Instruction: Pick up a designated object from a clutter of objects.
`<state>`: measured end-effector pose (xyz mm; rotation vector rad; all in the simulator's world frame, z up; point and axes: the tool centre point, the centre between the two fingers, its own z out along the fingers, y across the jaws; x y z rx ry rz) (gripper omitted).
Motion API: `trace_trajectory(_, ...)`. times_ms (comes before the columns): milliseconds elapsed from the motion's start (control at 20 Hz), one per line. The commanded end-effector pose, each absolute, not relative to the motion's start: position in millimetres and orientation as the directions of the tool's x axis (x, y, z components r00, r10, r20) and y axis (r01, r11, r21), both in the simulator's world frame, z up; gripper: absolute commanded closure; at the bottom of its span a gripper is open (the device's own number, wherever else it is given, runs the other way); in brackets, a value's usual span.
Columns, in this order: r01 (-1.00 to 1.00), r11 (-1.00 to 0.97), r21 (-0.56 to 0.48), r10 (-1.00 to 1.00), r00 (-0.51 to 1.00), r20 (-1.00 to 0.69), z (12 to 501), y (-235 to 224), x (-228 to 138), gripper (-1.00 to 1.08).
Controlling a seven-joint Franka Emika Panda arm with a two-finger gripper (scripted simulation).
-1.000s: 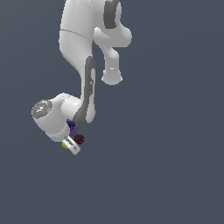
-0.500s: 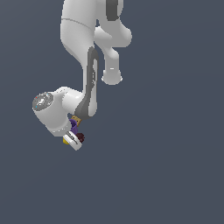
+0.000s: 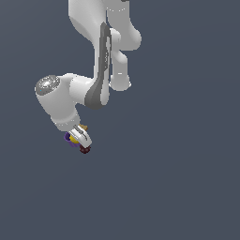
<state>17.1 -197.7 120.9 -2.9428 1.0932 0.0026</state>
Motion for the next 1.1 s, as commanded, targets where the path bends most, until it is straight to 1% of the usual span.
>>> trace_trajectory(0, -0.653, -0.757, -0.003, -0.653, 0.757, -0.001, 141.2, -190.1, 8.4, 1.08)
trace_trajectory(1050, -0.654, -0.757, 0.002, -0.654, 0.757, 0.001, 319.4, -123.8, -65.8, 1.08)
